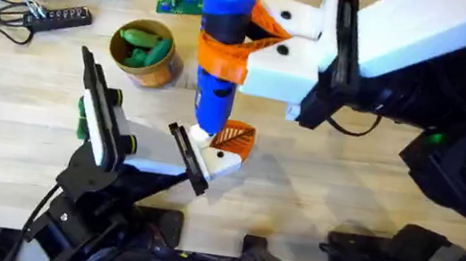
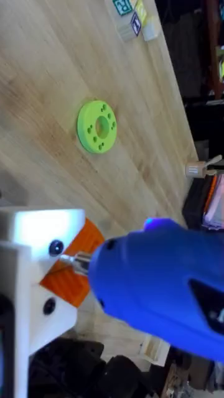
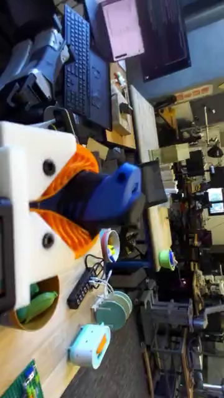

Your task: Pick up the gripper from the table and insert it into the empty holder that is missing its gripper. Then pick up a screw, insert it into the mounting hole, and use the screwdriver to tighten it. Finally, clean up the table by picking up the vegetable and placing it into the bucket.

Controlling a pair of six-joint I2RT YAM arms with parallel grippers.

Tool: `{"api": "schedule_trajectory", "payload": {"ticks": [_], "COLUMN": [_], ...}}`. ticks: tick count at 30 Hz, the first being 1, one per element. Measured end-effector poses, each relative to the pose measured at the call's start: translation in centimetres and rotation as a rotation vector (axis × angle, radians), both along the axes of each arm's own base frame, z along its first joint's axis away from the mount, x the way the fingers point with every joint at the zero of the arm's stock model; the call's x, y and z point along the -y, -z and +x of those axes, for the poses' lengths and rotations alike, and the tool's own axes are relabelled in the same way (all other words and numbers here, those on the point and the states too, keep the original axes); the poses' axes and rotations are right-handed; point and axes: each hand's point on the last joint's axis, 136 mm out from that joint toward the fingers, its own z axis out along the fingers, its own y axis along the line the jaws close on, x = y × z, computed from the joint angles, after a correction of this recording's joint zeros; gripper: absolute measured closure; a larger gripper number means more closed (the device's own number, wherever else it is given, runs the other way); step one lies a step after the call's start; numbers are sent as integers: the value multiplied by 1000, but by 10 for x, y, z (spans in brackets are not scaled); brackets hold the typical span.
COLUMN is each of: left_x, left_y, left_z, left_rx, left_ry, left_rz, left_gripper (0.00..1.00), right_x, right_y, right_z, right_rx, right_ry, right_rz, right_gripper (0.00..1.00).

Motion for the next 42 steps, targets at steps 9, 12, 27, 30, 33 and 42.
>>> {"api": "schedule_trajectory", "payload": {"ticks": [9, 12, 27, 30, 33, 42], "left_x": [0, 0, 0, 0, 0, 0], "left_y": [0, 0, 0, 0, 0, 0], "left_z": [0, 0, 0, 0, 0, 0], "left_rx": [-2, -1, 0, 0, 0, 0], "left_ry": [0, 0, -2, 0, 0, 0], "left_rz": [1, 1, 0, 0, 0, 0], "left_gripper": [995, 995, 995, 995, 995, 995], "right_x": [-4, -5, -9, -6, -2, 23], "right_y": [9, 10, 5, -8, -25, -10], "right_z": [6, 7, 5, 3, -1, 44], "right_rx": [-20, -24, 32, 80, 132, 136], "right_ry": [6, 5, -9, -4, -1, 156], "right_rz": [-26, -31, -13, 34, 82, -49], "right_gripper": [978, 978, 978, 978, 978, 978]}}
